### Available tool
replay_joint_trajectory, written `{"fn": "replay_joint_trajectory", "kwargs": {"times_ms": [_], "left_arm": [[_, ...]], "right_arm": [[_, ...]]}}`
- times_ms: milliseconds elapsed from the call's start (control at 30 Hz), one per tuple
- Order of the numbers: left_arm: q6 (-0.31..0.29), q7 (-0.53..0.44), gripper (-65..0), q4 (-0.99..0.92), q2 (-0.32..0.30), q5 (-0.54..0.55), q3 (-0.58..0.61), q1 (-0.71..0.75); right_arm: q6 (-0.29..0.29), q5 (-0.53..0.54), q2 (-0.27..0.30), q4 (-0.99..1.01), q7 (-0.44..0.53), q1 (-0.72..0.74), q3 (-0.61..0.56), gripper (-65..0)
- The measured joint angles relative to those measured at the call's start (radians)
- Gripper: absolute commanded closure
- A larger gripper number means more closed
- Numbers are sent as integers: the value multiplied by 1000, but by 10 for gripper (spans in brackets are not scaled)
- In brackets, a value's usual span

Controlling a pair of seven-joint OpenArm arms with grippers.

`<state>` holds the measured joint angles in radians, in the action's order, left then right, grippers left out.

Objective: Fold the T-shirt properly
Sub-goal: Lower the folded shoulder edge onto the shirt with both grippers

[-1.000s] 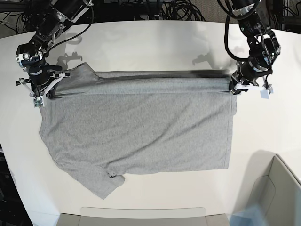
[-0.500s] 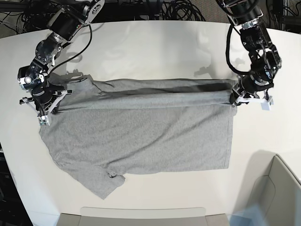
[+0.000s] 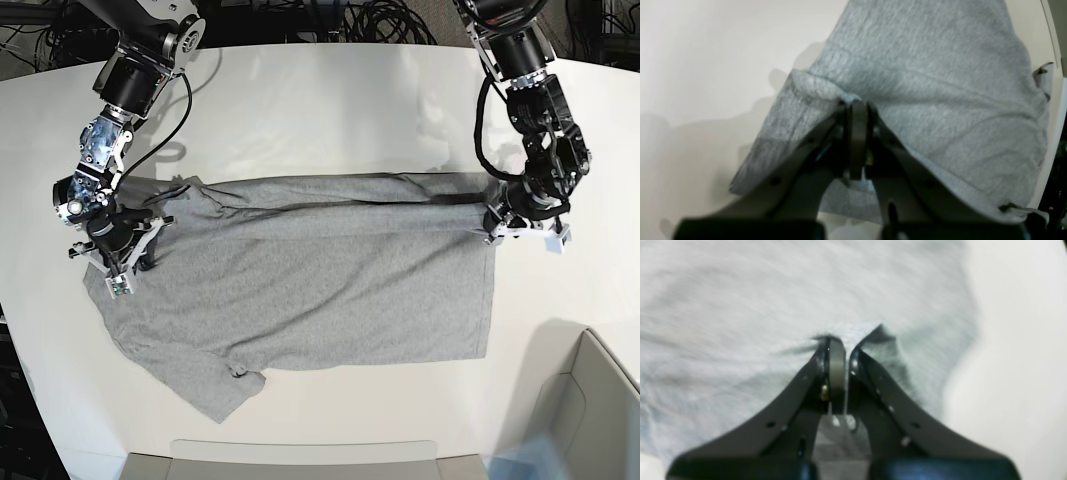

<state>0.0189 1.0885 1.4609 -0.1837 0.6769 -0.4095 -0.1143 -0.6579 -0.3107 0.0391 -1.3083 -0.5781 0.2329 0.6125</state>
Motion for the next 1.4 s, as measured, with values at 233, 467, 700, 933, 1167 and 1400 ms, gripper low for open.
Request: {"fn": "replay_joint_trajectory", "kwargs": {"times_ms": [233, 467, 700, 933, 1167, 1400], "left_arm": [[0, -12, 0, 0, 0, 2, 0, -30], [0, -11, -28, -22, -2, -40, 0, -31], [0, -12, -204, -22, -2, -56, 0, -40], [0, -11, -215, -8, -2, -56, 0, -35], [-2, -8, -218, 195, -2, -54, -2, 56], [-7, -12, -243, 206, -73, -56, 114, 148]], "right_arm": [[51, -7, 5, 63, 63, 20, -7, 0], [52, 1, 25, 105, 76, 89, -1, 0], [250, 0, 30, 123, 71, 98, -1, -139], [192, 0, 38, 121, 71, 96, -5, -240], [49, -4, 7, 13, 63, 96, 137, -241], [-25, -2, -18, -112, 23, 52, 233, -242]]}}
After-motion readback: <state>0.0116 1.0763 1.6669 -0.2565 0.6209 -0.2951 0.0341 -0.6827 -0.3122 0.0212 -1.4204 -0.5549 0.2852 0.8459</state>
